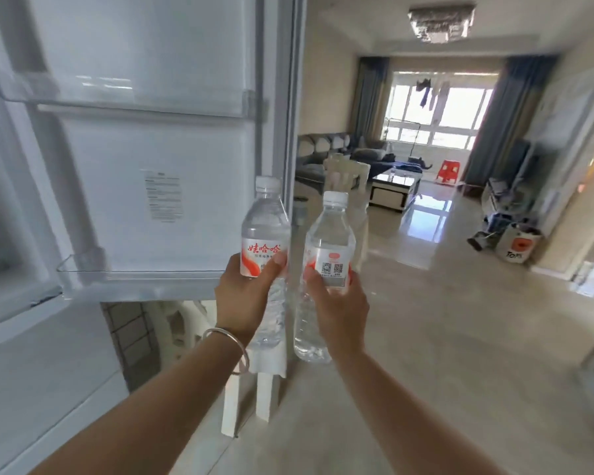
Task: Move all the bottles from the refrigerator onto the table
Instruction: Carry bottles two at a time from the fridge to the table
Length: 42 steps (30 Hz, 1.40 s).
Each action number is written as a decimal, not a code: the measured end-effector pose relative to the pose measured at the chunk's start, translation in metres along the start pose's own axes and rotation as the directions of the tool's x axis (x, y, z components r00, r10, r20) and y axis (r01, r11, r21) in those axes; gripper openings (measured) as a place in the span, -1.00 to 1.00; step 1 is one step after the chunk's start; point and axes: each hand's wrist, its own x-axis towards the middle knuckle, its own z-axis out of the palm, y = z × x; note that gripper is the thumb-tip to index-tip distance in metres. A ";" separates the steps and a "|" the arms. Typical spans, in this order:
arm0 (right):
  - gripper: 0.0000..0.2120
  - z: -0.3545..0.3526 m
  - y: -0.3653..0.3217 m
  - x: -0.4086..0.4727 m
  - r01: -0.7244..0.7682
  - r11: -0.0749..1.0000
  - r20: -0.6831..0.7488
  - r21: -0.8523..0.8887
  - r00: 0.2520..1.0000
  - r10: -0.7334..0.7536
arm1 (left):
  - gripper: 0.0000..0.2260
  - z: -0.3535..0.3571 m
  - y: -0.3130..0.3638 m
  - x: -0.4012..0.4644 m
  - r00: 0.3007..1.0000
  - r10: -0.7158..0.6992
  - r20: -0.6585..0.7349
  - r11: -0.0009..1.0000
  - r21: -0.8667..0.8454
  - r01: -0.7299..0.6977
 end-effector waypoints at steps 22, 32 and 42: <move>-0.55 -0.093 0.157 0.273 -0.110 0.986 -0.018 -0.126 0.994 0.108 | -0.67 0.312 -0.087 0.102 0.985 -0.161 0.054 0.986 -0.028 0.163; -0.66 0.018 0.184 0.430 -0.039 0.994 0.168 -0.103 0.984 0.056 | -0.44 0.353 -0.132 0.267 0.980 -0.179 -0.091 0.984 -0.026 0.178; -0.58 0.166 0.234 0.565 -0.089 0.996 0.527 -0.031 0.845 0.092 | -0.71 0.370 -0.206 0.416 0.907 -0.218 -0.361 0.960 0.088 0.266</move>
